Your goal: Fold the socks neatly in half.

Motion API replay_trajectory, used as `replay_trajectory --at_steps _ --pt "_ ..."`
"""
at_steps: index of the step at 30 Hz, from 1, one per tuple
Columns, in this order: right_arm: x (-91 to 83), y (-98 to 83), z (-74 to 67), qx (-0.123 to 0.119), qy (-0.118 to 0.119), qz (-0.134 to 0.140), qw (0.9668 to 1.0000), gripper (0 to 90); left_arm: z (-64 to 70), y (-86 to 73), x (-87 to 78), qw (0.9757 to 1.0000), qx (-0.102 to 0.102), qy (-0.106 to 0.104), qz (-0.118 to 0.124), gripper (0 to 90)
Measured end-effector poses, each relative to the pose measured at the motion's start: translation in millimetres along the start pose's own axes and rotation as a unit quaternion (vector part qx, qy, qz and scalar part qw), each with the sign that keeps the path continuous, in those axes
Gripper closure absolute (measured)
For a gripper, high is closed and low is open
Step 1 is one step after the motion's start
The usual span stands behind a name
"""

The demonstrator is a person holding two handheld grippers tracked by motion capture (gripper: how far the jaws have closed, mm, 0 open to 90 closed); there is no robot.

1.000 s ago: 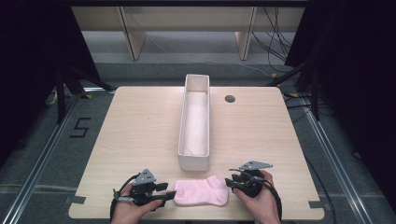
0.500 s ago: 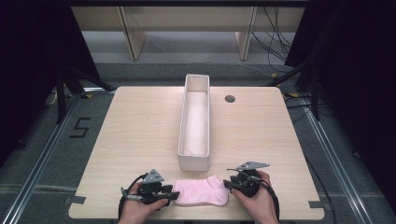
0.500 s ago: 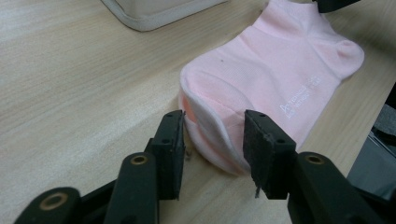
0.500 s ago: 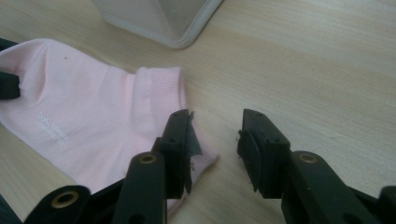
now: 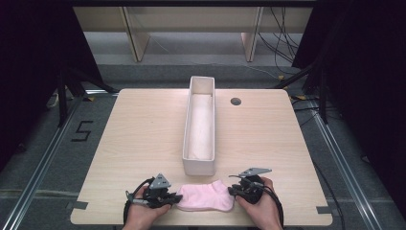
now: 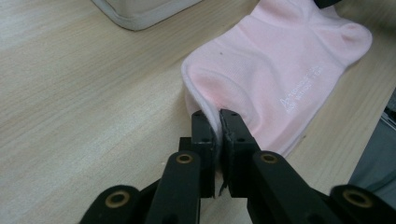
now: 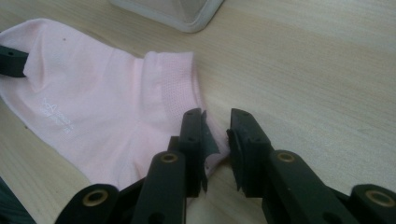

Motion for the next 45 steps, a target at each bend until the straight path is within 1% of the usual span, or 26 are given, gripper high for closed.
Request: replay_trajectory --at_steps 2,3,4,5,6,8,9,10,11,13,15,17,18,19,20,21,24,27,29,30,32,33,34,39,40,45 --pt "1.7 -0.1 0.2 0.003 -0.001 0.009 1.0000 76.0 -1.1 1.0 -2.2 1.0000 -0.001 0.002 0.002 85.0" --pt "-0.9 -1.8 -4.8 0.026 0.008 -0.011 0.9996 76.1 -0.1 1.7 -3.3 1.0000 -0.007 -0.003 0.003 84.9" --pt "-0.7 -1.5 -1.4 0.008 0.001 -0.009 0.9999 76.1 -0.2 2.6 -5.0 0.9999 -0.009 -0.005 0.007 84.9" --pt "-0.1 -1.5 -3.0 0.006 0.017 -0.006 0.9998 76.1 0.4 4.4 -7.2 0.9997 -0.019 -0.007 0.013 84.8" --pt "0.0 -2.2 -3.8 0.008 0.000 -0.007 0.9999 76.2 -1.1 4.9 -9.9 0.9998 -0.012 -0.012 0.004 84.5" --pt "0.3 -2.7 -7.6 0.018 0.012 -0.007 0.9997 76.2 -1.8 6.3 -12.0 0.9997 -0.021 -0.014 0.007 84.1" --pt "2.7 -1.8 -6.4 0.002 0.007 0.008 0.9999 76.3 -1.2 7.6 -13.0 0.9994 -0.030 -0.014 0.013 83.9" --pt "1.4 -2.8 -8.1 0.014 -0.002 -0.001 0.9999 76.3 -2.1 8.5 -14.8 0.9993 -0.029 -0.018 0.013 83.9" --pt "3.3 -1.9 -6.7 -0.005 0.003 0.008 1.0000 76.3 -1.8 9.6 -16.5 0.9992 -0.033 -0.017 0.015 83.8" --pt "2.7 -3.2 -15.3 0.036 0.002 0.006 0.9993 76.4 -1.9 12.1 -19.6 0.9991 -0.034 -0.021 0.017 83.6" --pt "4.7 -1.3 -11.5 0.007 -0.003 0.014 0.9999 76.6 -1.9 14.5 -23.1 0.9990 -0.034 -0.023 0.018 83.2" --pt "4.9 -1.8 -18.4 0.032 0.021 0.000 0.9993 76.8 -0.9 17.5 -27.0 0.9988 -0.036 -0.026 0.023 82.8" --pt "7.6 -0.2 -14.2 0.002 0.000 0.011 0.9999 76.8 -0.7 18.5 -28.4 0.9987 -0.036 -0.027 0.024 82.7" --pt "6.9 -0.9 -19.3 0.022 0.016 0.003 0.9996 76.9 -0.7 19.6 -30.3 0.9988 -0.034 -0.028 0.024 82.4" --pt "9.2 0.0 -18.1 0.008 0.006 0.011 0.9999 76.9 -0.5 20.8 -32.7 0.9988 -0.034 -0.027 0.024 82.0" --pt "8.3 -0.7 -21.5 0.021 0.014 -0.002 0.9997 77.0 -0.3 21.7 -33.8 0.9989 -0.033 -0.021 0.026 81.9" --pt "12.2 1.0 -23.0 0.004 0.015 0.012 0.9998 77.1 0.1 24.7 -36.8 0.9990 -0.029 -0.020 0.027 82.0" --pt "12.9 0.5 -28.2 0.018 0.011 0.000 0.9998 77.1 1.7 27.7 -38.0 0.9987 -0.033 -0.026 0.031 82.1" --pt "15.6 1.5 -28.6 0.002 0.011 0.009 0.9999 77.2 3.7 29.6 -38.2 0.9986 -0.031 -0.031 0.031 82.2" --pt "16.0 1.1 -32.6 0.016 0.013 0.003 0.9998 77.3 5.2 30.4 -38.0 0.9985 -0.033 -0.028 0.034 82.3" --pt "17.0 1.3 -33.9 0.012 0.012 0.004 0.9998 77.3 6.6 31.0 -37.8 0.9984 -0.033 -0.033 0.034 82.6" --pt "17.1 1.3 -38.0 0.025 0.032 0.000 0.9992 77.3 8.0 31.8 -36.9 0.9983 -0.034 -0.031 0.037 82.7" --pt "19.3 1.8 -36.1 0.014 0.014 0.006 0.9998 77.3 9.0 32.3 -36.4 0.9982 -0.034 -0.031 0.039 82.9" --pt "20.5 2.5 -39.6 0.017 0.035 0.011 0.9992 75.1 12.3 33.7 -34.9 0.9980 -0.031 -0.036 0.041 83.2" --pt "20.8 4.3 -37.2 -0.003 0.040 0.032 0.9987 74.8 11.7 33.5 -35.7 0.9980 -0.031 -0.039 0.040 83.3" --pt "7.9 6.8 -34.3 0.018 0.038 0.059 0.9974 78.3 10.2 33.4 -37.7 0.9979 -0.034 -0.036 0.042 83.3"
Point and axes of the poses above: each handheld gripper's, and its own axes: x roughly forward along the jaws, y roughly out of its top, z roughly to its right, the point moved 4 cm from there along x, roughly forward along the jaws, and after that the axes turned 4 degrees about y, right-handed, at the moved point
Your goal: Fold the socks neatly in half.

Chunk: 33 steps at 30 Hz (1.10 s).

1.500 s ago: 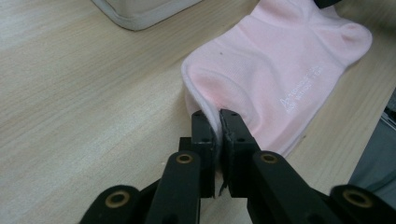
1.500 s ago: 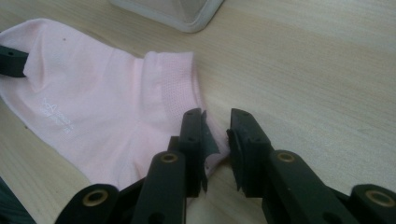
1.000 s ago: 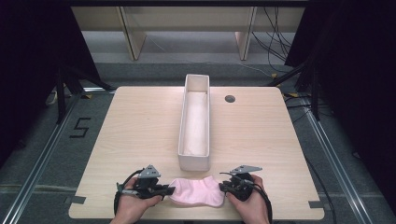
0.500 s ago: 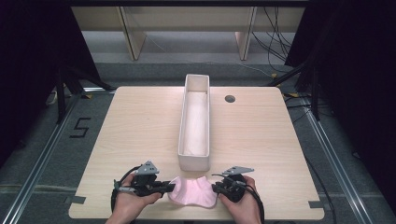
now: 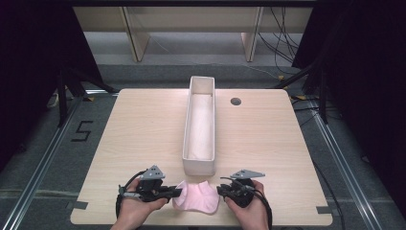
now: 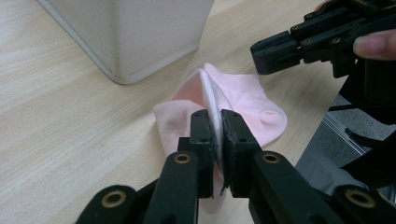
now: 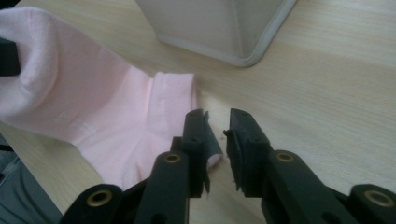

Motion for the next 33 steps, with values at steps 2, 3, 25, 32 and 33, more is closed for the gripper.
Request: replay_trajectory --at_steps 2,3,25,32,33 --pt "-2.5 0.2 4.1 -0.004 -0.003 -0.006 1.0000 82.1 1.5 0.6 0.0 1.0000 -0.001 0.002 0.004 83.3" --pt "-1.4 -1.6 2.9 0.019 -0.004 -0.016 0.9997 83.4 1.8 0.7 -0.1 1.0000 0.000 0.001 0.002 83.2" --pt "12.6 -4.1 0.4 -0.015 -0.001 -0.032 0.9994 82.8 18.1 6.5 16.6 0.9998 0.003 -0.014 0.011 83.2" --pt "13.6 -3.6 -0.8 -0.023 -0.002 -0.032 0.9992 82.5 21.8 8.1 22.9 0.9998 0.005 -0.013 0.011 83.1" --pt "14.6 -3.6 -1.0 -0.022 -0.002 -0.029 0.9993 82.4 22.6 8.2 24.2 0.9999 0.007 -0.009 0.013 83.1"
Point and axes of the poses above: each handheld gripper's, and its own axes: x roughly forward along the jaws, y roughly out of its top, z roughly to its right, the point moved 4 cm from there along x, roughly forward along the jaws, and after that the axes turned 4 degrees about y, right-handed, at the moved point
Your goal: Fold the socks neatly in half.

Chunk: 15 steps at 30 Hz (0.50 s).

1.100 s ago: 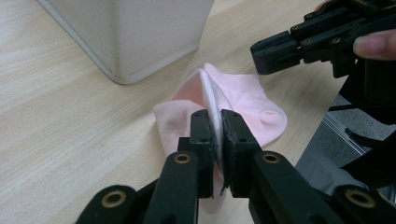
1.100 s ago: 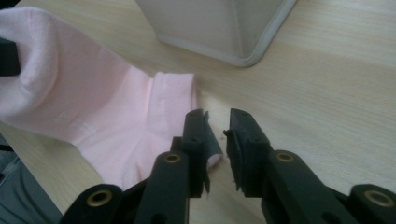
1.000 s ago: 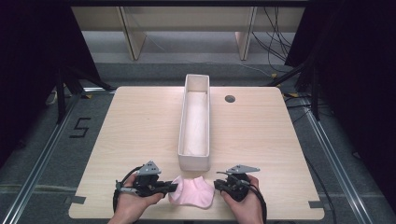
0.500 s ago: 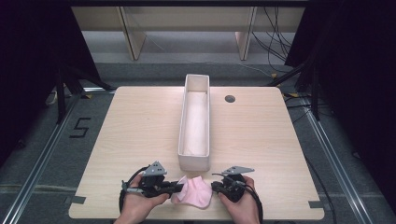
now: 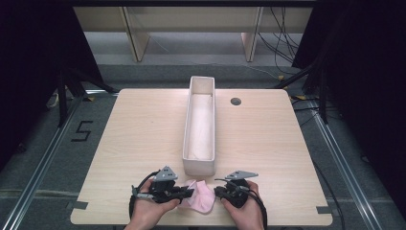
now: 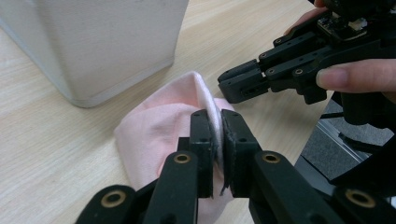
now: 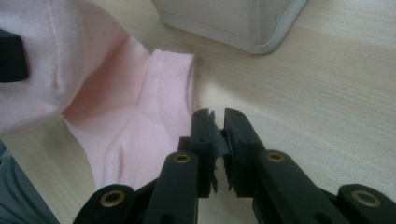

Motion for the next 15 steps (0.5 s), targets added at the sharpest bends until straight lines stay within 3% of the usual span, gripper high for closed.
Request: replay_trajectory --at_steps 5,7,10,14,15 --pt "1.0 1.1 -0.2 -0.011 0.002 0.005 0.9999 82.0 3.6 0.0 6.9 1.0000 0.001 0.000 -0.003 82.8" --pt "0.1 1.5 0.7 -0.019 -0.007 0.006 0.9998 82.0 4.1 0.1 9.7 1.0000 0.003 -0.001 -0.006 82.5" --pt "1.0 1.3 0.1 -0.019 0.007 0.003 0.9998 81.7 5.0 -0.5 13.5 0.9999 0.004 -0.004 -0.009 82.0" --pt "0.9 1.3 0.1 -0.021 0.008 0.002 0.9998 81.6 7.2 -1.3 18.3 0.9999 0.007 -0.003 -0.015 81.4" --pt "-0.2 0.4 -0.6 -0.003 0.003 -0.005 1.0000 81.6 7.9 -1.2 19.7 0.9999 0.005 -0.003 -0.015 81.3"
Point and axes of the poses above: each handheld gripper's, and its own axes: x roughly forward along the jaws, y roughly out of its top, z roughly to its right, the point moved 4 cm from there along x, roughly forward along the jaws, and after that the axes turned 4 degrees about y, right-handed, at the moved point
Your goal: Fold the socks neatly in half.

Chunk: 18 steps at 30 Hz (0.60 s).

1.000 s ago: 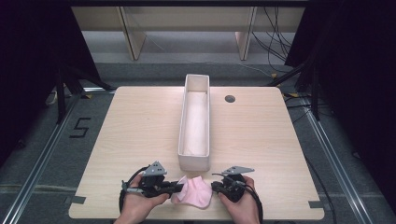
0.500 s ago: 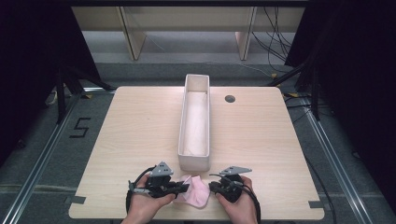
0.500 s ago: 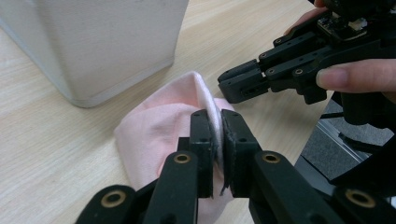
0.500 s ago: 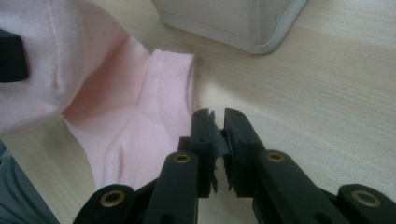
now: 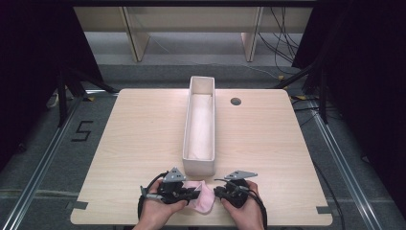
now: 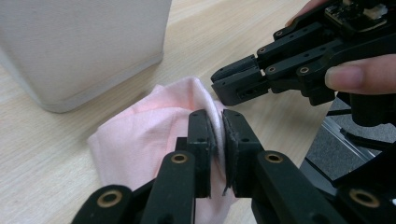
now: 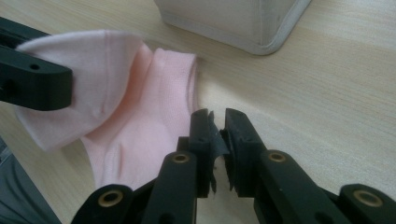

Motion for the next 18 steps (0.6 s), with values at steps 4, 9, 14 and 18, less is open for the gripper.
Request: replay_trajectory --at_steps 4,9,14,18 --pt "-0.4 -0.1 -0.4 -0.002 -0.004 0.000 1.0000 81.4 2.3 0.0 6.3 1.0000 0.001 0.002 -0.003 80.6" --pt "-1.3 0.2 -0.8 -0.018 0.004 0.005 0.9998 81.1 7.4 -2.8 16.7 0.9999 0.004 -0.003 -0.011 78.6" --pt "-3.5 0.6 -0.1 -0.024 -0.002 0.006 0.9997 80.9 10.6 -3.6 22.7 0.9999 0.010 -0.009 -0.009 76.0" --pt "-4.1 -0.6 -2.5 0.004 -0.002 0.000 1.0000 80.7 14.5 -3.6 26.6 0.9996 0.021 -0.012 -0.010 72.9"
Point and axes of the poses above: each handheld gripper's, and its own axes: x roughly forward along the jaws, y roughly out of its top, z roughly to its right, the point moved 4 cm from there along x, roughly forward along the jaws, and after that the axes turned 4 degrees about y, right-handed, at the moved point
